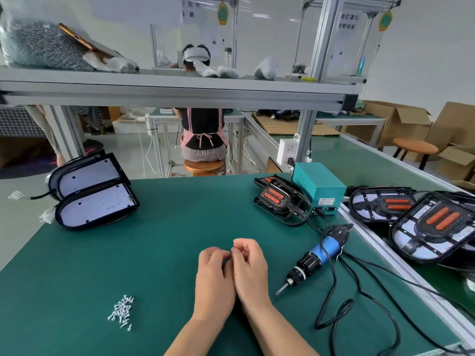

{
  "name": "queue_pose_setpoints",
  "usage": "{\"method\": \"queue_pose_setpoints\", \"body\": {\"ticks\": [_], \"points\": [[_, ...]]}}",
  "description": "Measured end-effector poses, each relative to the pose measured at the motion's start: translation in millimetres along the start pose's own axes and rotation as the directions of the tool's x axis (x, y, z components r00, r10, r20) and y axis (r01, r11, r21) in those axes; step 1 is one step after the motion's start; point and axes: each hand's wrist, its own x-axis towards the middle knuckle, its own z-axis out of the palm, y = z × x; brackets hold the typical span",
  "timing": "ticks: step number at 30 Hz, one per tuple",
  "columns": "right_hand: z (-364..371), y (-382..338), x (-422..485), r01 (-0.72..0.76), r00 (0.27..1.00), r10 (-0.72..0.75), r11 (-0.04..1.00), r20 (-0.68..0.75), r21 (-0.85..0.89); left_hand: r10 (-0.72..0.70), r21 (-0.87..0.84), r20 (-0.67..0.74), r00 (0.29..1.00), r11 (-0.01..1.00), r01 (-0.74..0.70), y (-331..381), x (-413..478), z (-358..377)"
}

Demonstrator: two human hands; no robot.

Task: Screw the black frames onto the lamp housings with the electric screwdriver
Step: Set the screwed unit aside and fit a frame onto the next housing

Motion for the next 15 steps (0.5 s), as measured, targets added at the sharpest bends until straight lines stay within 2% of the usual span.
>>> {"method": "queue_pose_setpoints", "body": {"ticks": [5,9,15], "points": [[5,1,-1,0.077,0.997,-0.076,0.995,0.023,-0.065,-0.067,0.242,-0.108,0.992,0.966,0.092,-15,45,-27],[6,2,-1,0.076,0.997,-0.075,0.995,0.024,-0.059,-0.135,0.487,-0.177,0.975,0.849,0.206,-36,95,-66],[5,2,-2,0.043,0.997,-0.041,0.998,0.064,-0.038,-0.089,0.705,-0.167,0.982,0.685,0.182,-58,153,-99]]}}
